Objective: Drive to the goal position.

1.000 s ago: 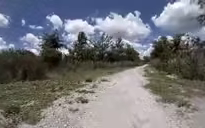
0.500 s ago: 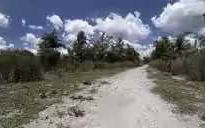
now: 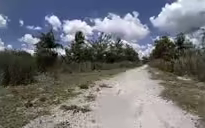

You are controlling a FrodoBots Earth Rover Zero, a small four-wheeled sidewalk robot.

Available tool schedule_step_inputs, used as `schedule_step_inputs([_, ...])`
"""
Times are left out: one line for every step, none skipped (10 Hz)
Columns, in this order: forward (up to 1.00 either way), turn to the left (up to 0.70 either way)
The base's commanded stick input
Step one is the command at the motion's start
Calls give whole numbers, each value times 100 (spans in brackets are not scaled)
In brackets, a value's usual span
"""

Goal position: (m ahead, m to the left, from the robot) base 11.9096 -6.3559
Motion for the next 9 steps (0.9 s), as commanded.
schedule_step_inputs([70,0])
schedule_step_inputs([70,0])
schedule_step_inputs([70,0])
schedule_step_inputs([70,0])
schedule_step_inputs([70,0])
schedule_step_inputs([70,0])
schedule_step_inputs([70,0])
schedule_step_inputs([70,0])
schedule_step_inputs([70,0])
